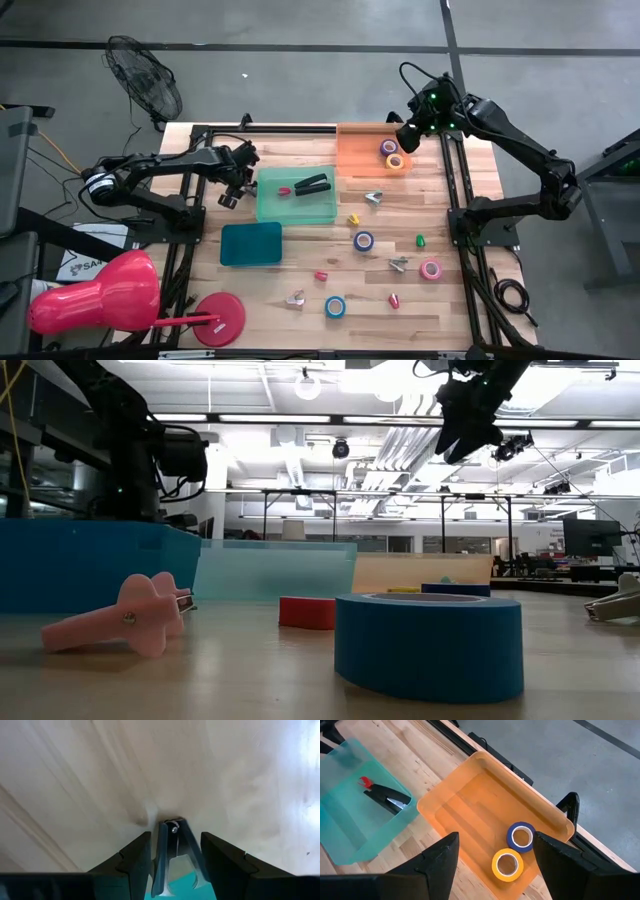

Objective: Pick and place Stapler, Stapler remover, tape
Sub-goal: Put the black staple remover in the blue bin

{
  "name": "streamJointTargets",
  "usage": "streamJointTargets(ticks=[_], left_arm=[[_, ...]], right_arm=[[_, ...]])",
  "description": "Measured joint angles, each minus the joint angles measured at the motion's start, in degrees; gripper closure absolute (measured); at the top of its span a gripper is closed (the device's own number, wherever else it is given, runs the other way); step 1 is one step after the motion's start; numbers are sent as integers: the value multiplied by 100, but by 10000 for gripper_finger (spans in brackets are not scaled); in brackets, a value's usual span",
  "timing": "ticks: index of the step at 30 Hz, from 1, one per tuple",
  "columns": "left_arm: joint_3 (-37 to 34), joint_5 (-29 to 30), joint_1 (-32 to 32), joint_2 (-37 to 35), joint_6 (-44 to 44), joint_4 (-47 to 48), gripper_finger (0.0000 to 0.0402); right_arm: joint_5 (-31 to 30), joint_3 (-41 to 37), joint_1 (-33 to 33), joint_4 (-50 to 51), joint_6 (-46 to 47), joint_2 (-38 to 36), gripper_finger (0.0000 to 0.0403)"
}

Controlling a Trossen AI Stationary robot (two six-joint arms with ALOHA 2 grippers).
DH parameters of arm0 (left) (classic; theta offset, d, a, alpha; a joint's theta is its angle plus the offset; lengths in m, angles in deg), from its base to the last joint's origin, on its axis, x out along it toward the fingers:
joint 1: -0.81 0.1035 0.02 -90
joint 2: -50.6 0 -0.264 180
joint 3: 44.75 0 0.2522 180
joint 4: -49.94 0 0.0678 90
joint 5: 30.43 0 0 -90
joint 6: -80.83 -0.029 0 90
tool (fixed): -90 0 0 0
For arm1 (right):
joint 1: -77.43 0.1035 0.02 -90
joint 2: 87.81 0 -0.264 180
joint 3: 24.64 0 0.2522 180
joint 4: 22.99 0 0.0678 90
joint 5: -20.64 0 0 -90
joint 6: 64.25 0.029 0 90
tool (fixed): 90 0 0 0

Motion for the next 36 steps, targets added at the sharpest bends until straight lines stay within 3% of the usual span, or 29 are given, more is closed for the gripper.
streamJointTargets(ticks=[22,30,36], left_arm=[[12,-134,-2,551,-22,-553,237],[5,-206,-2,555,-199,-483,322],[16,-163,-3,557,-470,-449,325]], right_arm=[[-22,0,-1,13,69,0,158],[-24,0,-2,13,87,0,158],[-30,0,0,13,87,0,158]])
